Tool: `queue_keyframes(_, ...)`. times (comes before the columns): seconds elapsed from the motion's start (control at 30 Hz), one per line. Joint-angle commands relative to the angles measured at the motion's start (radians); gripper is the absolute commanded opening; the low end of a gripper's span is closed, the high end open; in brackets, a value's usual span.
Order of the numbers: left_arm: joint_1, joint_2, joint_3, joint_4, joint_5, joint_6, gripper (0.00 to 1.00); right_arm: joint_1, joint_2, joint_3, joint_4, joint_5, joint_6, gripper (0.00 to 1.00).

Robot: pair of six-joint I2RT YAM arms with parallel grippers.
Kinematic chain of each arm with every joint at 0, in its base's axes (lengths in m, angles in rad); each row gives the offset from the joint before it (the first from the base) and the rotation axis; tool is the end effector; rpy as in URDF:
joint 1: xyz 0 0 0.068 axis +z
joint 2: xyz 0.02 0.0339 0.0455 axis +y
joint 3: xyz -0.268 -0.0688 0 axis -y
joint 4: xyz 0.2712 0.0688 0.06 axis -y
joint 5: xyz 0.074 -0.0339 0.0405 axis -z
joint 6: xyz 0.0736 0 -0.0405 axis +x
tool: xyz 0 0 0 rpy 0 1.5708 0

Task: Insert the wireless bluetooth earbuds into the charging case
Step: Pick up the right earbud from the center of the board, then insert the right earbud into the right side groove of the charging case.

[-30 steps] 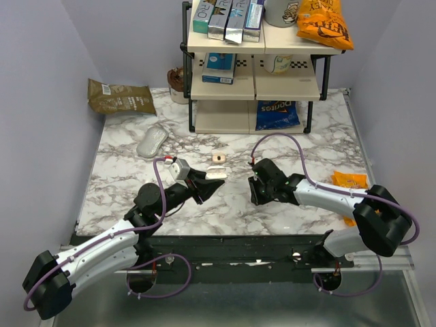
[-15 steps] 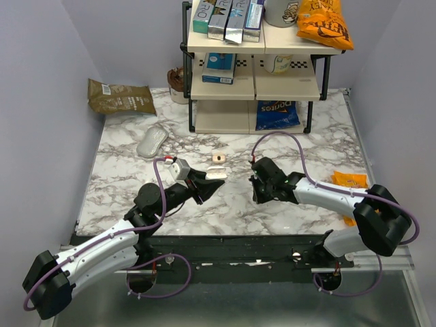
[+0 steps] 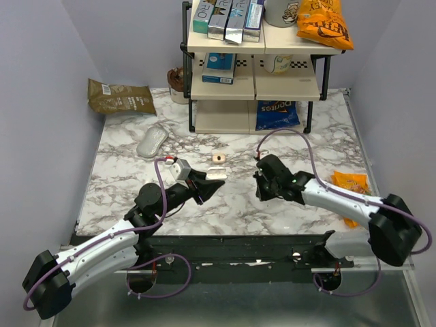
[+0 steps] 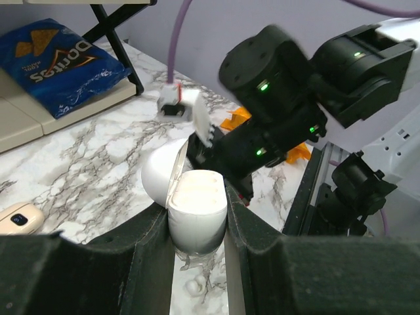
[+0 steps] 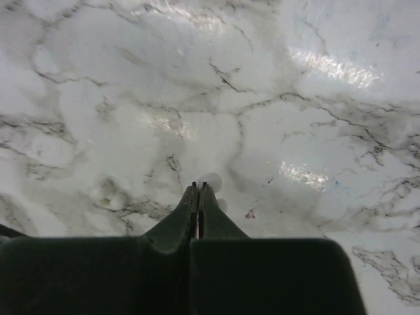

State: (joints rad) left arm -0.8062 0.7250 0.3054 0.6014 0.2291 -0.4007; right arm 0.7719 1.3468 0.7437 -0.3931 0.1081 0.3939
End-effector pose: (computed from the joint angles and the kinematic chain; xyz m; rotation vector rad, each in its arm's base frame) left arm 0.1505 -0.1810 0.2619 0.4989 1.4103 -1.1500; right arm 0.2190 0.2021 0.1469 -0.4455 2.5493 0.3040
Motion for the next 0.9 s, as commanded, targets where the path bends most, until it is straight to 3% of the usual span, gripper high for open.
queue_keyframes(0.0,-0.004,-0.004,0.011,0.055,-0.028,-0.001,0.0,-0.005,-0.202,0.043,-0.018,-0.072,-0.016,0.01)
queue_keyframes(0.33,0.004,0.05,0.122,0.078,0.056,0.023,0.0,-0.005,-0.461,0.342,-0.164,-0.409,-0.144,0.0)
queue_keyframes(0.63,0.091,0.194,0.274,0.147,0.534,-0.006,0.0,-0.005,-0.489,0.51,-0.282,-0.712,-0.139,0.0)
queue_keyframes(0.87,0.096,0.289,0.34,0.179,0.69,-0.053,0.0,-0.005,-0.462,0.507,-0.248,-0.792,-0.124,0.01)
